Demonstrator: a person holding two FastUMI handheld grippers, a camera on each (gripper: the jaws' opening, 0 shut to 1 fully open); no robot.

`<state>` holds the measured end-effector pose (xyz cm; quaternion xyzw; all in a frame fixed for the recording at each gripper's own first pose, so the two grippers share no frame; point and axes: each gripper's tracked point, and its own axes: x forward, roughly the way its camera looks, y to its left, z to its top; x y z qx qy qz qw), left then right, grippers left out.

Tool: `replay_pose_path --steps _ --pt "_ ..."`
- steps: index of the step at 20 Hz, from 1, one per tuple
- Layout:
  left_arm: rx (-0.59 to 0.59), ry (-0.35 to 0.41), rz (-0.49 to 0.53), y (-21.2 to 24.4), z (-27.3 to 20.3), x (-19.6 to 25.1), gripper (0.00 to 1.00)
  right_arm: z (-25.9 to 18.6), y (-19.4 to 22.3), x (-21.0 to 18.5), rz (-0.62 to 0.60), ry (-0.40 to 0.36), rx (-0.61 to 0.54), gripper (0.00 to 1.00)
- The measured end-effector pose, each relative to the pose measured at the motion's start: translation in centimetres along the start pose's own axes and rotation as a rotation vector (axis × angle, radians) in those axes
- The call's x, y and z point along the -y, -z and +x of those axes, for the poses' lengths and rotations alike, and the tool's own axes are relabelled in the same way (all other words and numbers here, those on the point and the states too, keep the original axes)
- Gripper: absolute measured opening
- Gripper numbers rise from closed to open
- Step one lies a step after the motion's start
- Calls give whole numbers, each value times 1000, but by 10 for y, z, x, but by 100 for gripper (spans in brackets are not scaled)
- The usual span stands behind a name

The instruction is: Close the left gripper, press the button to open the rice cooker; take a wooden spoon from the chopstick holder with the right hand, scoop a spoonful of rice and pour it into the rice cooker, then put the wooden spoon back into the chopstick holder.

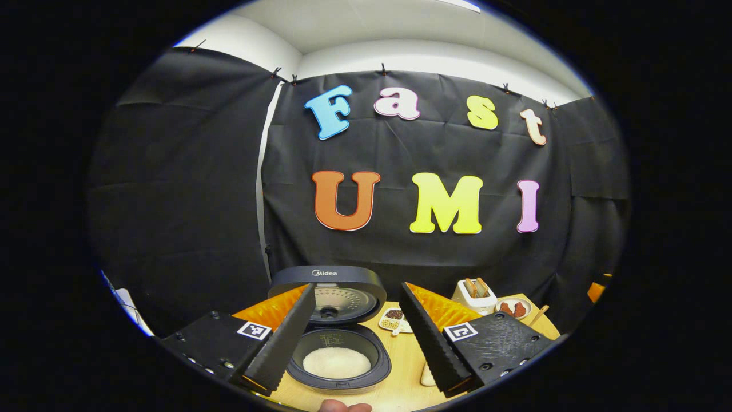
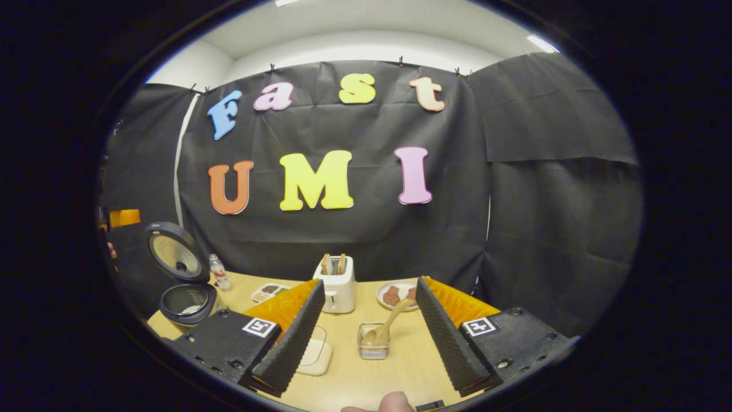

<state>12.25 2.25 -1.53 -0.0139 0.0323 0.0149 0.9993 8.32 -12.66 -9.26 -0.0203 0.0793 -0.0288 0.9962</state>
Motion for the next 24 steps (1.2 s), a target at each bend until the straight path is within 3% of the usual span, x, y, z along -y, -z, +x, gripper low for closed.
replay_pose_path --steps 7,15,16,17,18,20,21,23,24 --pt "49 -40 1 -7 -10 19 94 70 61 19 19 -33 -110 100" --pt "4 -119 23 2 15 35 95 171 150 46 115 -76 -302 100" --pt "-2 -126 27 3 18 38 94 183 164 50 131 -70 -330 92" --pt "-7 -134 32 5 21 40 94 195 177 52 148 -74 -357 95" --pt "-16 -140 36 7 23 43 94 203 187 54 162 -84 -374 84" --pt "-38 -160 43 13 25 45 94 219 202 56 175 -97 -397 79" --pt "-43 -167 46 13 25 46 94 225 209 55 184 -110 -412 85" --pt "-50 -171 54 15 24 48 95 232 214 51 214 -143 -425 80" --pt "-57 -175 58 18 23 48 95 237 217 51 208 -146 -426 72"
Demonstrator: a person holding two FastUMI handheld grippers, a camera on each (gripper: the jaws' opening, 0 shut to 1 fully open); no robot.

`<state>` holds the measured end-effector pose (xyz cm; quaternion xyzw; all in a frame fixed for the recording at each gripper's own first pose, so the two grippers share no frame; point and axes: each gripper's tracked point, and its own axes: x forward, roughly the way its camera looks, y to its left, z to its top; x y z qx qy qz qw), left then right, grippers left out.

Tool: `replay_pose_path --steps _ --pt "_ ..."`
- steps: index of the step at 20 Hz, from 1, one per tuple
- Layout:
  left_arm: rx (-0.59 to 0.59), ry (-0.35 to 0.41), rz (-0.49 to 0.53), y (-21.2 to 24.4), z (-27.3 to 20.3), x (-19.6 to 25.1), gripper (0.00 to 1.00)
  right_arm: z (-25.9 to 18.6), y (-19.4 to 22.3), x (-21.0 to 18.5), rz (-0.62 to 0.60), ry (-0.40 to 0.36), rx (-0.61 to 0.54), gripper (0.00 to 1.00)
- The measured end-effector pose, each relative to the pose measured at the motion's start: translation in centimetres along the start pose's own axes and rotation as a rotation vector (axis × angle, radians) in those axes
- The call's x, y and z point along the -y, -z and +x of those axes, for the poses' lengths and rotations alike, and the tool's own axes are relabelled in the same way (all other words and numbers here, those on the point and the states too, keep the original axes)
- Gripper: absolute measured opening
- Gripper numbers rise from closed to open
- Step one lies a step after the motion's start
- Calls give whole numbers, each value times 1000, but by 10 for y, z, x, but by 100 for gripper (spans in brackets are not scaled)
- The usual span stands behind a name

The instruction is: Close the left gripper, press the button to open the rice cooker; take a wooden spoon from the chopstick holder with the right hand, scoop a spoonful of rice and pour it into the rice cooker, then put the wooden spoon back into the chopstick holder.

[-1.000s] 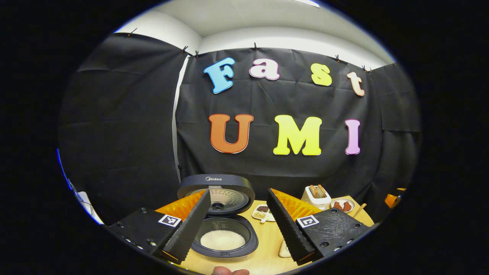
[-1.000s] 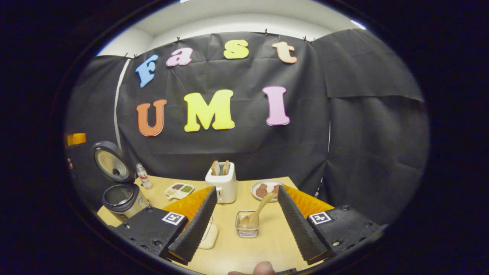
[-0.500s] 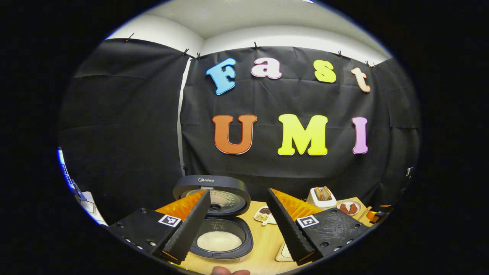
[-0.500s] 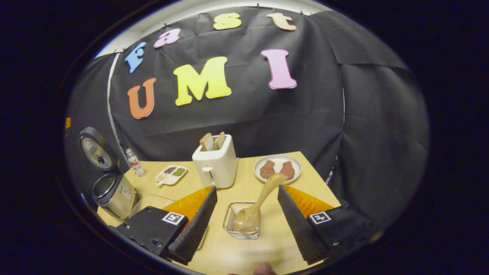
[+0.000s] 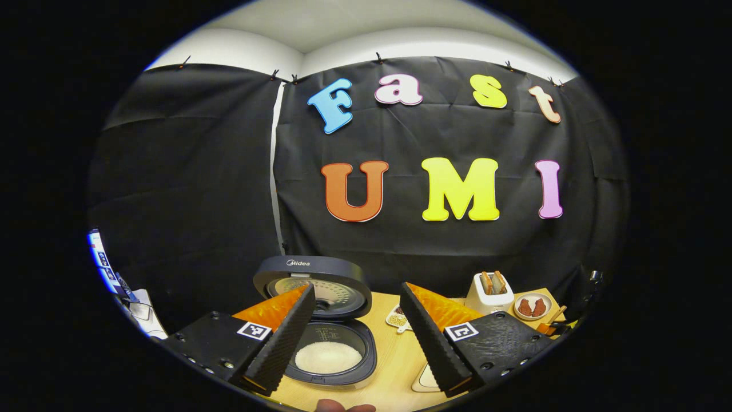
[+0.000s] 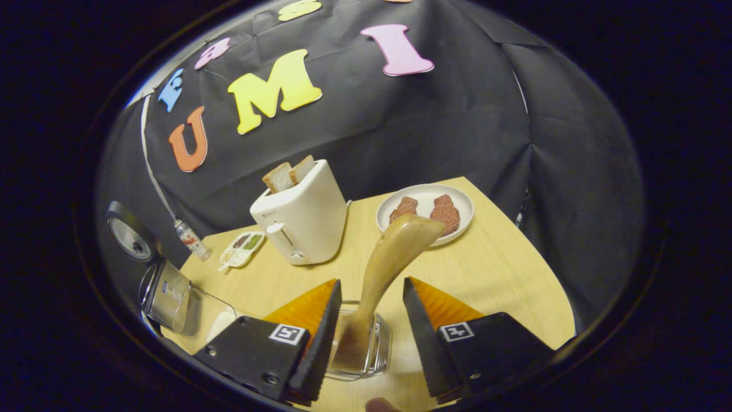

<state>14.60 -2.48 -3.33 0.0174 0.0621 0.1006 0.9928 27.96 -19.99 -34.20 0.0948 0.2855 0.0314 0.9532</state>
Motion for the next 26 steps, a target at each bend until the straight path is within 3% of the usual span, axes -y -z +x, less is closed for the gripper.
replay_pose_path --steps 2,4,5,6,9,15,20,23,26 --pt "-35 -7 4 9 2 1 95 6 2 -1 9 -16 -21 45" --pt "-44 -10 4 10 1 0 96 8 3 -7 44 -46 -36 31" --pt "-41 -10 1 9 1 -1 96 8 3 -8 45 -41 -40 34" --pt "-36 -8 -1 8 1 0 96 5 2 -11 48 -52 -43 27" --pt "-32 -1 -12 6 -1 0 95 -6 3 -21 49 -59 -58 19" --pt "9 11 -42 -2 -9 -18 95 -34 -16 -32 31 -17 -16 17" --pt "44 30 -70 -7 -21 -43 95 -66 -52 -46 -22 70 66 13" --pt "73 47 -82 -11 -28 -62 95 -93 -72 -81 -52 80 114 12" --pt "88 65 -82 -12 -33 -80 94 -113 -80 -137 -41 11 125 12"
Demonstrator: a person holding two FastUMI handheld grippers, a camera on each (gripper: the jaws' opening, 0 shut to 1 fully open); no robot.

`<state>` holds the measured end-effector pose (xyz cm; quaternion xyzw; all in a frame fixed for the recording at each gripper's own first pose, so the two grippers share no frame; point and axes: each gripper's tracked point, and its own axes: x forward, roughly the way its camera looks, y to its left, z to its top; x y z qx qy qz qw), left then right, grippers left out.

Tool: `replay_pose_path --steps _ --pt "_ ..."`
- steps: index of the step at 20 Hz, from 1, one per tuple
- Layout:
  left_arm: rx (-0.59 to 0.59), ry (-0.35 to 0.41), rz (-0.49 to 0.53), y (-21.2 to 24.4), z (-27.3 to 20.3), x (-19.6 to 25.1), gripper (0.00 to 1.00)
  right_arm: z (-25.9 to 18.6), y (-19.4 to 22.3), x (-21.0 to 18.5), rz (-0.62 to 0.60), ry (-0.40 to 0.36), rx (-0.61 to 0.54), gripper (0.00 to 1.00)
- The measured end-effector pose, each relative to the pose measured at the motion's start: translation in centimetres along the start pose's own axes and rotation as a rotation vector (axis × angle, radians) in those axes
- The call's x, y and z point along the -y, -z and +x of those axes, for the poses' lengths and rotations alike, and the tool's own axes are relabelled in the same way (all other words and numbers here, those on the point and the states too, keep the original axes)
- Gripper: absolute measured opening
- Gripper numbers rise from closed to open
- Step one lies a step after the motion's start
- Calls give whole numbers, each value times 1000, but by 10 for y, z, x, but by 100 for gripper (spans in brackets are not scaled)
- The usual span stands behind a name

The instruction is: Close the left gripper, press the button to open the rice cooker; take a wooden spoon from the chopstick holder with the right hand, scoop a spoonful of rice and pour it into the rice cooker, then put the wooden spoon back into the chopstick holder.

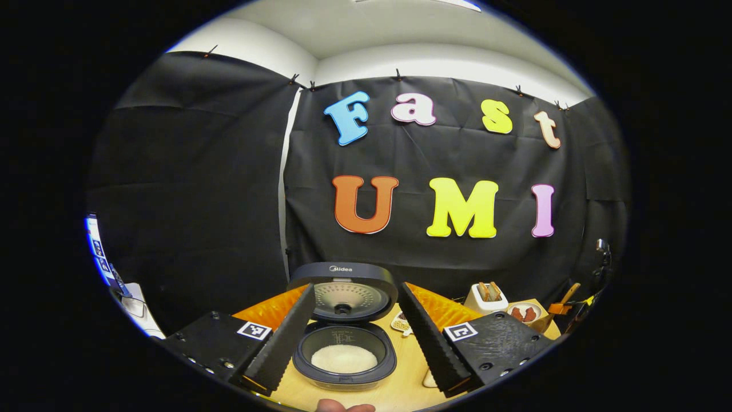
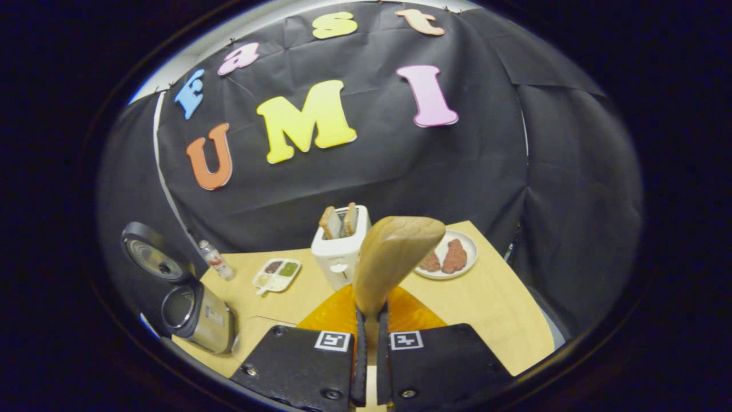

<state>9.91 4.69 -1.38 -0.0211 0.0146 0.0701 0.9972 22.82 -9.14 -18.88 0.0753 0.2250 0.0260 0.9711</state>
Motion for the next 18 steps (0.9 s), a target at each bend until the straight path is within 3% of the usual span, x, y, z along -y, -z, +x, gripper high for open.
replay_pose_path --steps 4,8,13,18 --pt "7 13 13 0 -10 -24 94 -8 0 -65 7 -58 4 12" --pt "2 37 36 1 -17 -47 94 -4 40 -100 -27 -57 -45 12" --pt "-17 62 65 13 -23 -62 94 23 97 -88 -100 53 -121 12" --pt "-58 95 101 31 -26 -62 95 51 140 -77 -265 167 -138 12"
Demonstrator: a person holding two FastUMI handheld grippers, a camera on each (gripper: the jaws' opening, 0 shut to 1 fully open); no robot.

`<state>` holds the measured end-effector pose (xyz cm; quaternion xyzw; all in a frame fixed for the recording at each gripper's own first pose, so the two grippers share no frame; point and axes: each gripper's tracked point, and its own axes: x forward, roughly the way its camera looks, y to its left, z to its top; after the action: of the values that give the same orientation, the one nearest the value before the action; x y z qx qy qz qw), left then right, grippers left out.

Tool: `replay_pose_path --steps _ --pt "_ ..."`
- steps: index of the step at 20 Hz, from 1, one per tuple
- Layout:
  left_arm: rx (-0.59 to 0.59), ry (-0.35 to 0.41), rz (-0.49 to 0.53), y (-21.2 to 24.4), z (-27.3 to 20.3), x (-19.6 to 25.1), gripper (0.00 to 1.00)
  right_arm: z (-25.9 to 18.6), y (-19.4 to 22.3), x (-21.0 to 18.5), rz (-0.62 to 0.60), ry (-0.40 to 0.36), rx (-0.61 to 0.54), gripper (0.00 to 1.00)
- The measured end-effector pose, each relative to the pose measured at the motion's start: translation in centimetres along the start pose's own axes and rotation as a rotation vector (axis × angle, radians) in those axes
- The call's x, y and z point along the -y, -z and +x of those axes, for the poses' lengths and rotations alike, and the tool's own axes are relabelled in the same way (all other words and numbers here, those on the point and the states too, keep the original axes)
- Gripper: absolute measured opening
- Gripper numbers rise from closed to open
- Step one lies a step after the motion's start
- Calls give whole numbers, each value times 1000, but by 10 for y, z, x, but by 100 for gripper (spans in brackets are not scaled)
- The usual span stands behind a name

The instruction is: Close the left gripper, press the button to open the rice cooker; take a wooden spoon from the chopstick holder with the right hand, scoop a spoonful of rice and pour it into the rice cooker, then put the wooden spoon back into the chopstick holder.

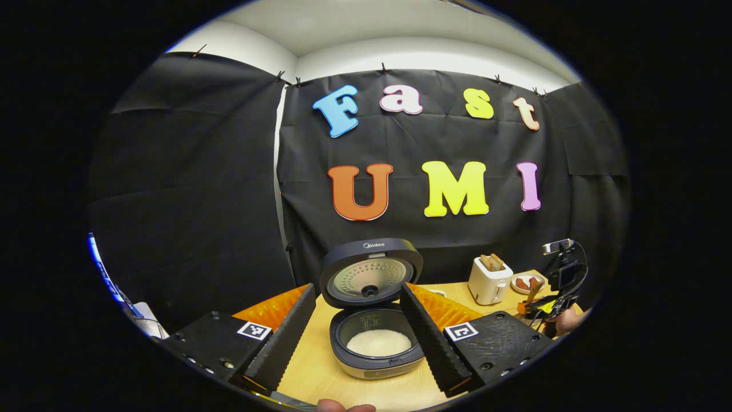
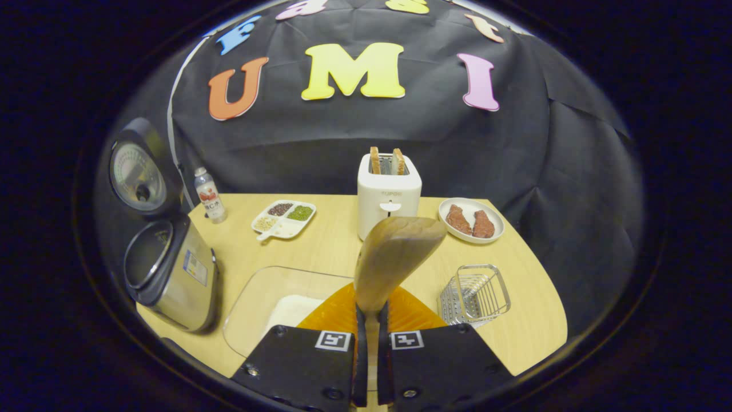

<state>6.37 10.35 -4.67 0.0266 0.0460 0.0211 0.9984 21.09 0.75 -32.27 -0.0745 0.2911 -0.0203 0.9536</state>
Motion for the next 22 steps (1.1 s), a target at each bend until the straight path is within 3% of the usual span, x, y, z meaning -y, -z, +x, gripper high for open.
replay_pose_path --steps 4,6,14,19,22 --pt "-29 -28 -16 6 -6 -9 95 9 14 -14 -132 45 40 12" --pt "-45 -48 -30 10 -9 -15 96 10 20 -35 -118 -10 35 12" --pt "-87 -115 -49 18 -23 -30 96 11 25 -103 210 -289 -69 12" --pt "-91 -151 -64 17 -27 -33 95 9 23 -112 443 -413 -156 12" --pt "-83 -169 -74 12 -29 -30 96 12 23 -101 577 -434 -193 12"
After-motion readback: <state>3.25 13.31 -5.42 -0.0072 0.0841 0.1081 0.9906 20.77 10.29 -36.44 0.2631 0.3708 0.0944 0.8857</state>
